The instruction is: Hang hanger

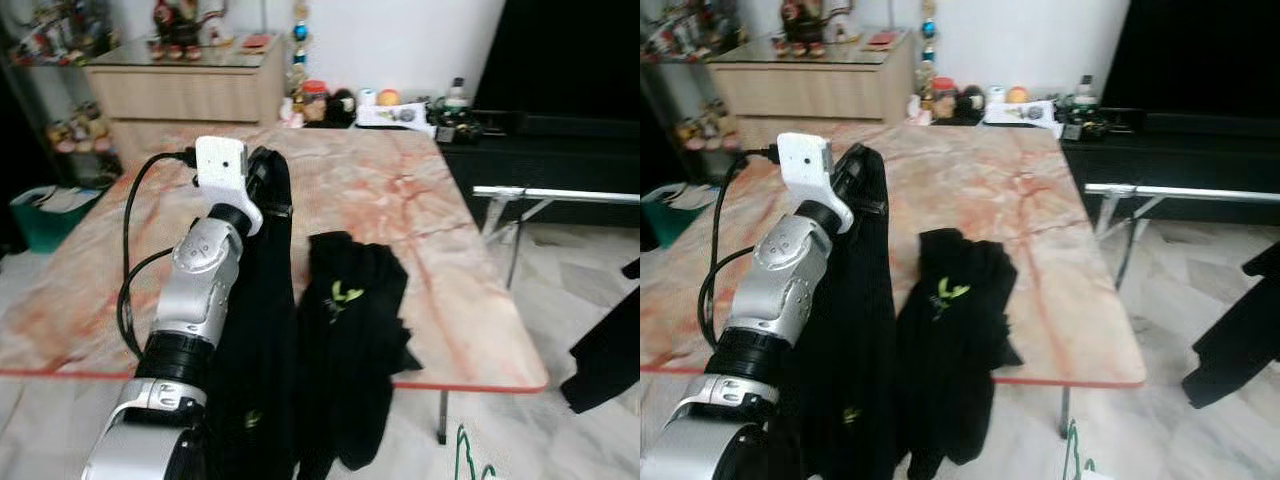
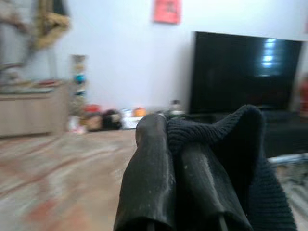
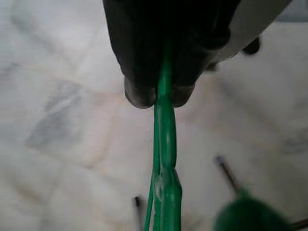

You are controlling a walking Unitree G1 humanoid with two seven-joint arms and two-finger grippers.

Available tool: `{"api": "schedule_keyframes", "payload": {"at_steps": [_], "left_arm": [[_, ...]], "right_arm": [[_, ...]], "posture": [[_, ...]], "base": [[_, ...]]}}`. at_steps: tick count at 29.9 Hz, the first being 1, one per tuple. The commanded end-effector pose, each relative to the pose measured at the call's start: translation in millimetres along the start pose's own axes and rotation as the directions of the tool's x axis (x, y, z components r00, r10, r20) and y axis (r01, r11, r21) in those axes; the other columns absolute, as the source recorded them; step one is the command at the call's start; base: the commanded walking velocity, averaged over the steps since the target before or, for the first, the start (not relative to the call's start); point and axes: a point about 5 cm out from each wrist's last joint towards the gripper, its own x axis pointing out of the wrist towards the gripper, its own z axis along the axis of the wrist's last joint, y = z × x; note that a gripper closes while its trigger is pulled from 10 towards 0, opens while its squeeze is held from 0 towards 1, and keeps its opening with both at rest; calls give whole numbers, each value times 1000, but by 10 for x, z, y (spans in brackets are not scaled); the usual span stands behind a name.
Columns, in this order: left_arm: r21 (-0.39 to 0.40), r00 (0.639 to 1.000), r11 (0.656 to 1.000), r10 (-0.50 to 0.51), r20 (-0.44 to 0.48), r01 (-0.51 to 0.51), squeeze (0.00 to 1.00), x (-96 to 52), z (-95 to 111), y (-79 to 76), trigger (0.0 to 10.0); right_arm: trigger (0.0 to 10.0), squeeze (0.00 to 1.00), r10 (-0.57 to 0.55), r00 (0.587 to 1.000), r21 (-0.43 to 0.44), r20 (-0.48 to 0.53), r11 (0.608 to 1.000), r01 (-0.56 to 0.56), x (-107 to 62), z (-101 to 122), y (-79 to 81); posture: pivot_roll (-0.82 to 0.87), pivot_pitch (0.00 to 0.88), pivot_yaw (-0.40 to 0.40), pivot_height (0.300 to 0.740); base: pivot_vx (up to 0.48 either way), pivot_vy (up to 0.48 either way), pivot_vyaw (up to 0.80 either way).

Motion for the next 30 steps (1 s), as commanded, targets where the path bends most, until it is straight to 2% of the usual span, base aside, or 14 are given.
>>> {"api": "schedule_keyframes", "payload": {"at_steps": [1, 7, 10, 12, 13, 14, 16, 18, 19, 20, 22, 23, 24, 30], "left_arm": [[22, 996, 1000, 19, 85, -21, 0, 53, 223, 100, 10000], [26, 997, 1000, 11, 82, -13, 0, 57, 200, 83, 10000], [24, 999, 1000, -13, 31, 13, 0, 13, 63, 5, 10000], [25, 1000, 1000, -18, 23, 17, 0, 6, 44, -6, 10000], [16, 999, 999, -44, -17, 44, 0, -33, -44, -51, 10000], [-7, 988, 995, -104, -111, 104, 0, -196, -285, -157, 10000], [-33, 972, 992, -124, -201, 119, 0, -368, -498, -208, 10000], [-34, 956, 991, -131, -262, 127, 0, -530, -650, -231, 10000], [-34, 956, 991, -131, -262, 127, 0, -530, -650, -231, 10000], [-34, 937, 992, -124, -327, 120, 0, -666, -783, -237, 10000], [-22, 919, 993, -112, -377, 112, 0, -802, -898, -227, 10000], [-23, 914, 994, -108, -390, 108, 451, -864, -935, -224, 10000], [-27, 908, 994, -105, -406, 103, 1000, -939, -965, -225, 10000], [12, 895, 993, -102, -434, 118, 1000, -1104, -970, -195, 10000]], "right_arm": [[10000, 0, 19, 1000, 3, 2, 1000, -19, 6, 13, 77], [10000, 0, 19, 1000, -1, 0, 1000, -19, 5, 6, 74], [10000, 0, 21, 1000, -4, -2, 1000, -21, 5, 1, 74], [10000, 0, 21, 1000, -5, -2, 1000, -21, 5, 1, 74], [10000, 0, 22, 1000, -5, -2, 1000, -22, 5, -1, 74], [10000, 0, 22, 1000, -5, -4, 1000, -22, 4, -8, 73], [10000, 0, 21, 1000, -6, -6, 1000, -21, 3, -13, 71], [10000, 0, 20, 1000, -7, -8, 1000, -20, 2, -17, 70], [10000, 0, 20, 1000, -7, -8, 1000, -20, 2, -17, 70], [10000, 0, 19, 1000, -8, -9, 1000, -19, 2, -21, 67], [10000, 0, 19, 1000, -11, -11, 1000, -19, 2, -24, 65], [10000, 0, 19, 1000, -11, -12, 1000, -19, 1, -25, 64], [10000, 0, 18, 1000, -12, -13, 1000, -18, 1, -27, 61], [10000, 0, 20, 1000, -18, -14, 1000, -21, 0, -30, 57]], "posture": [[78, 0, -14, 740], [77, 0, -12, 740], [77, 0, -12, 740], [77, 0, -12, 740], [76, 0, -9, 740], [72, 0, -5, 740], [73, 0, -4, 740], [73, 0, -4, 740], [73, 0, -4, 740], [76, 0, -4, 740], [77, 0, -4, 740], [76, 0, -4, 740], [77, 0, -4, 740], [84, 0, -6, 740]], "base": [[420, 0, 0], [420, 0, 0], [409, 0, 0], [405, 0, 0], [0, 0, 0], [0, 0, 0], [0, 0, 0], [0, 0, 0], [0, 0, 0], [0, 0, 0], [0, 0, 0], [0, 0, 0], [0, 0, 0], [0, 0, 0]]}}
